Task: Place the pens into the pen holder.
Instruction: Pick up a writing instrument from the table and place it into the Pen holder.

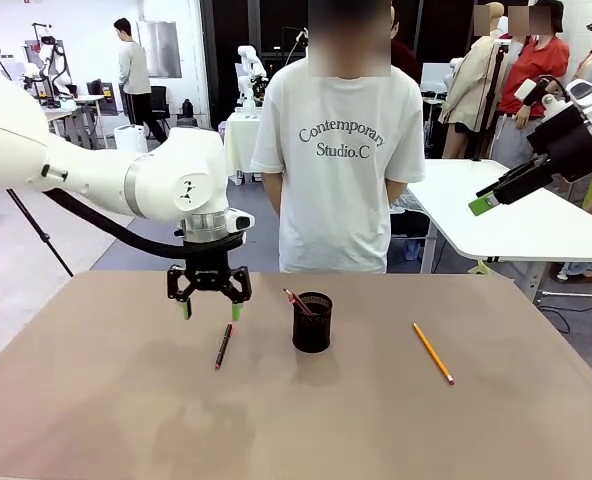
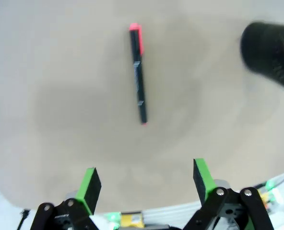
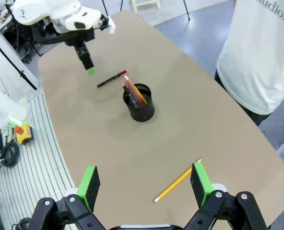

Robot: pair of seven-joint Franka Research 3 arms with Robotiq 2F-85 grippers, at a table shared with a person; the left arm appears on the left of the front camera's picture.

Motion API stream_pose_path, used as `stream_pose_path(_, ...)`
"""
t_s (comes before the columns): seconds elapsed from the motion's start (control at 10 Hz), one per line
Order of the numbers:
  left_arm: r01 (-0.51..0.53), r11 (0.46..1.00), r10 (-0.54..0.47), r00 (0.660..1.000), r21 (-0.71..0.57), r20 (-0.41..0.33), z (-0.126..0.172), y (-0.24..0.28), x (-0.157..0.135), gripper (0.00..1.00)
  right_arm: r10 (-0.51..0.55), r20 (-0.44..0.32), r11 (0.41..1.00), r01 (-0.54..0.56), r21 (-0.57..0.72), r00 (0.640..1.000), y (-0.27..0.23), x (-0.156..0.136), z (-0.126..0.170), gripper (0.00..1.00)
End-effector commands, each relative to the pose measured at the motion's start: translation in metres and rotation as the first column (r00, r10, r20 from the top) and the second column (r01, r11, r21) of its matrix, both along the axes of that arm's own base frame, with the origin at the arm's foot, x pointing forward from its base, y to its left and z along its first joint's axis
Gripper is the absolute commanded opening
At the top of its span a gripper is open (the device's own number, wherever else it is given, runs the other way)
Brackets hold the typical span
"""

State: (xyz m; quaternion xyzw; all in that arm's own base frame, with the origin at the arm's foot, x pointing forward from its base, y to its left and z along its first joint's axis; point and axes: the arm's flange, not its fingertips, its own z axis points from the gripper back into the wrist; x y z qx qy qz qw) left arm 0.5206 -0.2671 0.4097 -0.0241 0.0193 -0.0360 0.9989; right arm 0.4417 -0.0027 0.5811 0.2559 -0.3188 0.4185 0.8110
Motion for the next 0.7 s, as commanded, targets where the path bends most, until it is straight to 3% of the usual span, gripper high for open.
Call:
stream_pose_path(0.0,-0.090,0.995,0.095,0.991,-0.051,0.092,-0.010,0.010,-0.002,1.00,0.004,0.007,1.000,-0.004,0.009,1.000,0.001,0.001,0.001,1.00)
stream_pose_path(0.1,-0.083,0.995,0.089,0.988,-0.049,0.124,-0.018,0.008,-0.003,1.00,0.004,0.007,1.000,-0.004,0.009,1.000,0.001,0.001,0.001,1.00)
stream_pose_path(0.3,0.079,0.997,-0.074,0.983,-0.025,0.166,-0.034,0.004,-0.004,1.00,0.004,0.007,1.000,-0.004,0.009,1.000,0.001,0.001,0.001,1.00)
stream_pose_path(0.5,0.148,0.989,-0.141,0.974,-0.024,0.179,-0.048,-0.003,-0.002,1.00,0.004,0.007,1.000,-0.004,0.009,1.000,0.001,0.001,0.001,1.00)
stream_pose_path(0.6,0.057,0.998,-0.050,0.988,-0.041,0.149,-0.034,-0.002,-0.002,1.00,0.004,0.007,1.000,-0.004,0.009,1.000,0.001,0.001,0.001,1.00)
